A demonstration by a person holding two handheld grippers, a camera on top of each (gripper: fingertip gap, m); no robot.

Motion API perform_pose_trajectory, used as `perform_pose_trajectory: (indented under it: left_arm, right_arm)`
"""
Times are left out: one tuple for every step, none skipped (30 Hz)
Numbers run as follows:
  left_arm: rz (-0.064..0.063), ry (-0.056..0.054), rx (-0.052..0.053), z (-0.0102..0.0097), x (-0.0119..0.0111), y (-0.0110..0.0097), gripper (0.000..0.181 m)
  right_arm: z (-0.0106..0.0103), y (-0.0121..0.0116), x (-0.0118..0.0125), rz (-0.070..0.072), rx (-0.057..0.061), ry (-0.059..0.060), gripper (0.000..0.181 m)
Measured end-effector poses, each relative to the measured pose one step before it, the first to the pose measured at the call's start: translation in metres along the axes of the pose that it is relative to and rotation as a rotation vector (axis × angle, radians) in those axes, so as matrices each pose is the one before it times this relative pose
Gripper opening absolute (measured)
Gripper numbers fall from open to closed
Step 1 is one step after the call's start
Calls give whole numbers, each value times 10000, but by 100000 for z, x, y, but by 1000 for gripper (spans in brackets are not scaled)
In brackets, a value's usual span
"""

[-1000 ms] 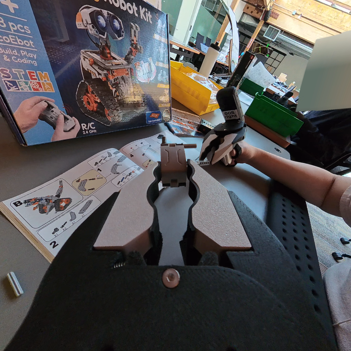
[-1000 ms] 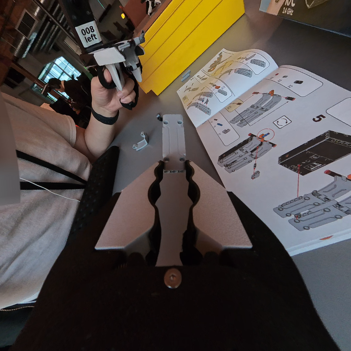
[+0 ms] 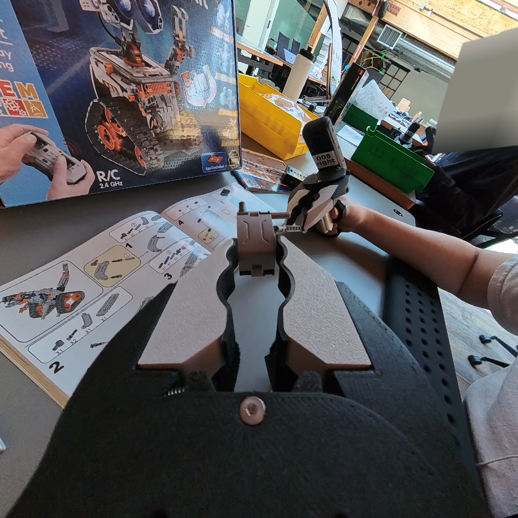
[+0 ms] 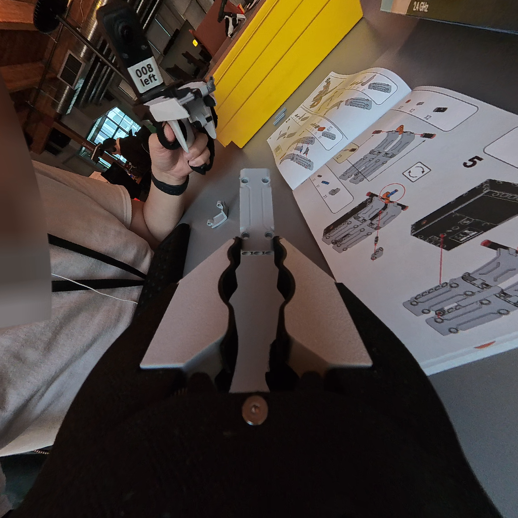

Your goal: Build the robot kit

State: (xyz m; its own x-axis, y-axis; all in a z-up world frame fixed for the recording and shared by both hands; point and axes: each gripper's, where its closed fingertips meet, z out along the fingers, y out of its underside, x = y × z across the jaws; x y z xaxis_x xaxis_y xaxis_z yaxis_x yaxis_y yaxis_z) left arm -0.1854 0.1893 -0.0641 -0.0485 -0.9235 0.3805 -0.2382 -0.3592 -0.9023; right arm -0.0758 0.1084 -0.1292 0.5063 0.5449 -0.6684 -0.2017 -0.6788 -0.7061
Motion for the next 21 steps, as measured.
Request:
perform_pose_trajectory:
  left_arm:
    - [-18,22,-77,63,-29,139,25]
    - [-15,17,-91,80,-42,184,24]
    - [-37,45,-148,114,-16,276,25]
    - [-60,69,-198,161,30,341,25]
    - [-33,70,-156,151,64,267,25]
    - [24,53,-120,147,74,232,25]
    - [65,32,-160,152,65,276,25]
    - [84,12,-190,149,22,307,25]
    - [82,8,-168,138,33,274,25]
    - [95,15,-146,135,48,241,25]
    - [133,-16,-125,98,24,201,25]
    - [185,-30,-77,79,64,107,25]
    - [209,-40,-55,40,90,34,25]
    - [234,-66,-44,-2,97,-16,25]
    - [288,-79,-25,-43,117,-62,25]
    - [317,-56,-14,-60,192,-84,25]
    - [285,-79,-43,-59,149,-42,25]
    - [246,-48,-70,-37,173,0,25]
    - [208,64,-53,-21,298,-2,25]
    - [155,143,1,-8,387,-73,25]
    - [108,186,34,2,410,-108,25]
  right_arm:
    - [44,95,-115,-139,-59,-3,23]
    - [92,220,-163,-274,-163,33,23]
    - [128,417,-93,-426,-312,171,23]
    - [172,550,-149,-595,-419,205,23]
    - [176,544,-118,-669,-427,258,23]
    - [194,444,-157,-664,-358,238,23]
    - [182,289,-289,-616,-238,129,23]
    - [154,230,-171,-491,-194,144,23]
    - [139,282,-29,-395,-225,182,23]
    - [130,346,60,-330,-266,191,23]
    - [130,404,33,-269,-288,155,23]
    - [139,391,86,-214,-271,176,23]
    - [139,338,58,-184,-247,126,23]
    - [142,187,8,-158,-168,89,24]
    - [139,-82,54,-153,-24,132,31]
    - [177,-351,-29,-178,91,89,45]
    - [246,-450,-15,-126,105,86,56]
    - [339,-422,67,-14,52,115,61]
    - [432,-321,-44,69,-22,5,63]
    - [495,-124,-201,79,-116,-88,64]
    - [500,212,134,93,-273,103,64]
